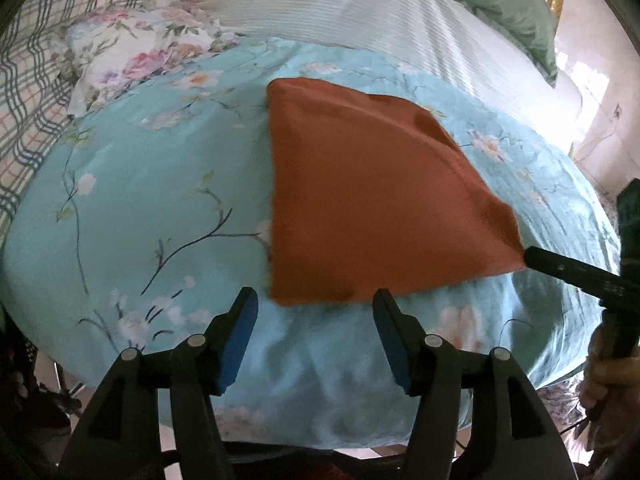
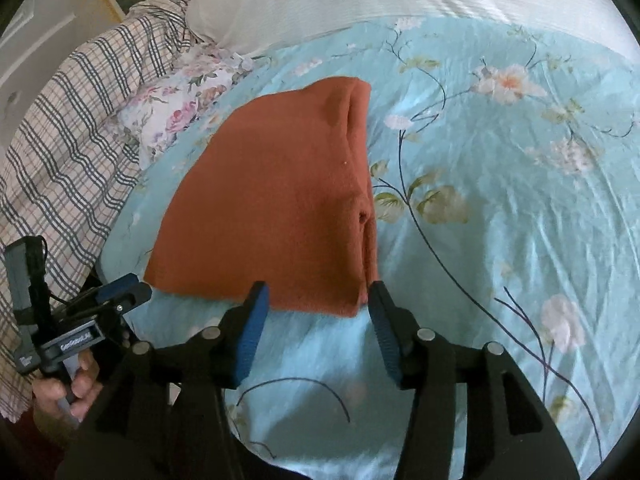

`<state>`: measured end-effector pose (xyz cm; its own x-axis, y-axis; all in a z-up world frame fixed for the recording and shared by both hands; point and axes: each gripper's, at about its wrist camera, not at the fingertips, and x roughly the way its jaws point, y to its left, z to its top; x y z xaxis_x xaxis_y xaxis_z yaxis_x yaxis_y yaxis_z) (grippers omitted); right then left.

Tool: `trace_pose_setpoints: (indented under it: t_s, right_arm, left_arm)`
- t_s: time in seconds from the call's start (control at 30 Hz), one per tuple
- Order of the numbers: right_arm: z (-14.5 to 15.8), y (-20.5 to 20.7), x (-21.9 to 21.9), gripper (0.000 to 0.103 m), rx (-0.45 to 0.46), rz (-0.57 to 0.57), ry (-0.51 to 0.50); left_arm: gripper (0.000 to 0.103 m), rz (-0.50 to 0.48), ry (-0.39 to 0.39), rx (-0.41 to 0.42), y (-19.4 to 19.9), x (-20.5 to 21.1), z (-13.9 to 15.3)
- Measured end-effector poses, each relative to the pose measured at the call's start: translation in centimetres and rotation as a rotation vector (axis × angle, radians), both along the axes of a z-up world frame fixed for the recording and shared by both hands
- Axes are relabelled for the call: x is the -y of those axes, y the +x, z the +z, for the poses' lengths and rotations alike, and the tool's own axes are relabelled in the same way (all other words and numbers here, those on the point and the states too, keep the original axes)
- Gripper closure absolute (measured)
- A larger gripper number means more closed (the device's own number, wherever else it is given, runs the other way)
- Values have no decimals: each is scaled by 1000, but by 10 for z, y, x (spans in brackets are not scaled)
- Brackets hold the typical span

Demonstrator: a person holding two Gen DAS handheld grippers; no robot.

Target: Fold small clothes

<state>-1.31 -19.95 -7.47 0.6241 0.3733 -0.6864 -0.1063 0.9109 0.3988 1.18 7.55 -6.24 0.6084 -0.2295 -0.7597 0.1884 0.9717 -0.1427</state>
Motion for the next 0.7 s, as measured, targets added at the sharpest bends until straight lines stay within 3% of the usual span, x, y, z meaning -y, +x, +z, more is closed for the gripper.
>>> trace_pose_setpoints:
  t_s: [0.13,0.2,0.3,0.47,0.7]
  right_arm:
    - [4,-8,-2,50,11,-5,-24]
    - [4,-9,-2,49,9,-5,-29]
    - [4,-12,-2,38,0,-7,-47]
    - [7,-21,-3,24,0,-7,-74]
    - [11,-30,0,19,-8,-3,-100]
  left_arm:
    - [40,35,9,-13,-1,-7,-2]
    - [32,51,21,-13,-3,-8,-1]
    - [21,63,39,-8,-7,-8,1]
    - [21,60,89,-5,-13,-5,2]
    - [21,33,150,35,-21,-3,10]
